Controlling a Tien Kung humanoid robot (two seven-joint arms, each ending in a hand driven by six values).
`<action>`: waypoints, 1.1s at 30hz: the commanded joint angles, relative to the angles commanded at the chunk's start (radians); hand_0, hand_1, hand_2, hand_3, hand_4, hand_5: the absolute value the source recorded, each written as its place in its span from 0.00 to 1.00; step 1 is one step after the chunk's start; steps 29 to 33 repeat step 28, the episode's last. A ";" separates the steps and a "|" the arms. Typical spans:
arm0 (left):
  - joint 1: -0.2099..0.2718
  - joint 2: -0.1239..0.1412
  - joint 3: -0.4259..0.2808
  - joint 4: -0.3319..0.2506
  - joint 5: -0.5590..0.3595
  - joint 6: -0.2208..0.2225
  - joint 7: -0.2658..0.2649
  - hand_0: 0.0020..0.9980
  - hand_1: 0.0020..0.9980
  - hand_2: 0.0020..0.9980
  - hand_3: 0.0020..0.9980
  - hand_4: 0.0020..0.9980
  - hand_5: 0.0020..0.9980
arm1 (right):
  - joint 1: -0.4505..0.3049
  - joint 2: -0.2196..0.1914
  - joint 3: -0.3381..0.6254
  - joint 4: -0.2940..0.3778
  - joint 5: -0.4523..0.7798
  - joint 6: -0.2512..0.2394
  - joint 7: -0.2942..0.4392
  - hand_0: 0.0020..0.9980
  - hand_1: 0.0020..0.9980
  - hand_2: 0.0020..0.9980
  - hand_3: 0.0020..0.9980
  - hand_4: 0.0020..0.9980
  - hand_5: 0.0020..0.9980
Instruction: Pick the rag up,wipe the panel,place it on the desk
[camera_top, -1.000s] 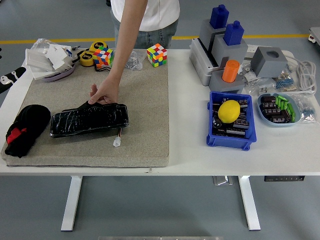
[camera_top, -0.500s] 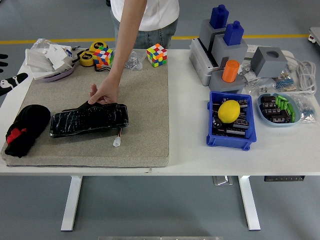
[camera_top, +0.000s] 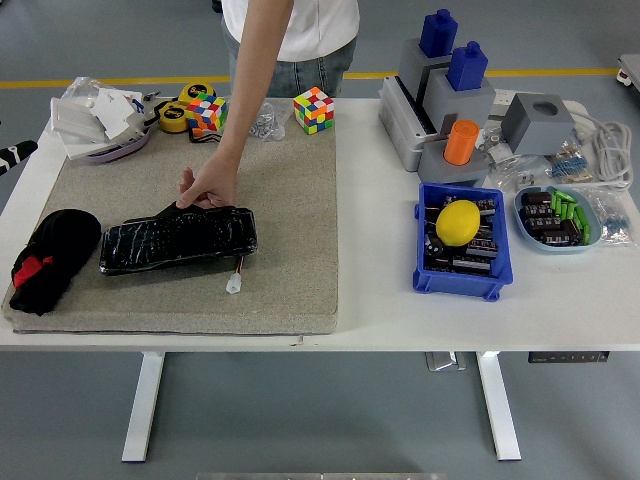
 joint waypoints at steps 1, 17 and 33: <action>0.000 -0.001 0.000 0.002 -0.022 0.003 -0.005 0.50 0.66 0.70 0.76 0.95 0.43 | 0.000 0.002 0.002 -0.002 0.001 0.001 0.000 0.76 0.63 0.70 0.60 0.97 0.59; 0.016 0.011 -0.038 -0.005 -0.274 0.025 -0.068 0.52 0.67 0.70 0.74 0.94 0.43 | 0.001 -0.001 0.017 0.001 -0.005 0.001 -0.002 0.76 0.63 0.70 0.60 0.97 0.59; 0.020 -0.006 -0.102 -0.017 -0.027 0.032 -0.032 0.53 0.67 0.70 0.73 0.93 0.42 | 0.000 0.000 0.014 0.004 -0.007 -0.001 -0.001 0.76 0.63 0.70 0.60 0.97 0.59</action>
